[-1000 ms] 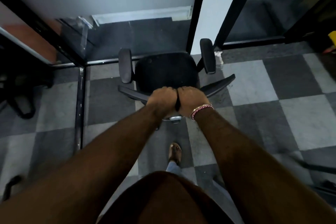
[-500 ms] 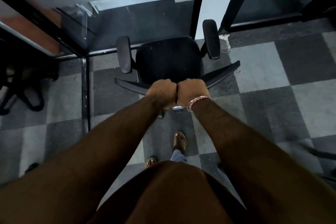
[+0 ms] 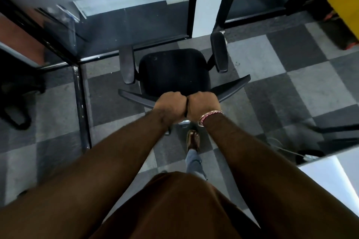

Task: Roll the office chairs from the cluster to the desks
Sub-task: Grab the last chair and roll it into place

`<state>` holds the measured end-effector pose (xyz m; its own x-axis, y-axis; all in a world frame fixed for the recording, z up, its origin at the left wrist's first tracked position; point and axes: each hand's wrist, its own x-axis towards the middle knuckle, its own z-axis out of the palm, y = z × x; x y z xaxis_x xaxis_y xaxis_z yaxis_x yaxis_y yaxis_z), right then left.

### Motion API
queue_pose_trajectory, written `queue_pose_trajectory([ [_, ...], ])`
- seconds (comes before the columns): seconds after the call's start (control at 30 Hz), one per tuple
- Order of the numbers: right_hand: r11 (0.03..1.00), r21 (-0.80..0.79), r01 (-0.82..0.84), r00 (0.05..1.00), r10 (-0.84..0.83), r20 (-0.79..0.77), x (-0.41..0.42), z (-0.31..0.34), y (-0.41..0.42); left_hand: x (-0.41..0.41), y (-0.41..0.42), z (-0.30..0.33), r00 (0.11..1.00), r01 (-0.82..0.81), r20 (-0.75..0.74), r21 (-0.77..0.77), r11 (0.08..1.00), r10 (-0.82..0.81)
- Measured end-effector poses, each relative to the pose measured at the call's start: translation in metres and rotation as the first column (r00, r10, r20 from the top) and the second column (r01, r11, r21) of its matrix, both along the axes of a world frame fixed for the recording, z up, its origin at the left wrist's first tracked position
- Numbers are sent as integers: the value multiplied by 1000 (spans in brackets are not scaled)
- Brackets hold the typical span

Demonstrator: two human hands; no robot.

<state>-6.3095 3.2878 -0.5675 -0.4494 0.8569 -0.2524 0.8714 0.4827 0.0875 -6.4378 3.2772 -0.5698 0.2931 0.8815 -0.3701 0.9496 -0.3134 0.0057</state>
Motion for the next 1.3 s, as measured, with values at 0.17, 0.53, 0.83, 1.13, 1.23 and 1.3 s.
queue_pose_trajectory([
  [0.17, 996, -22, 91, 996, -91, 6, -15, -1, -87, -14, -81, 8, 997, 82, 15, -14, 997, -81],
  [0.53, 988, -38, 147, 988, -149, -48, -8, -3, -267, -10, -245, 9, 988, 153, 11, -108, 982, -153],
  [0.83, 980, 6, 198, 979, -198, -47, 57, 4, -430, 57, -403, 17, 985, 175, 18, -110, 978, -174],
  [1.13, 944, -18, 329, 944, -329, 10, 95, 3, -593, 99, -550, 14, 945, 327, 0, -94, 940, -328],
  [1.23, 912, -5, 410, 912, -410, -4, 93, 5, -649, 97, -593, 16, 900, 436, 58, -79, 896, -433],
  [1.3, 889, -21, 457, 890, -457, 7, 88, 4, -679, 93, -618, 15, 875, 484, 58, -76, 872, -480],
])
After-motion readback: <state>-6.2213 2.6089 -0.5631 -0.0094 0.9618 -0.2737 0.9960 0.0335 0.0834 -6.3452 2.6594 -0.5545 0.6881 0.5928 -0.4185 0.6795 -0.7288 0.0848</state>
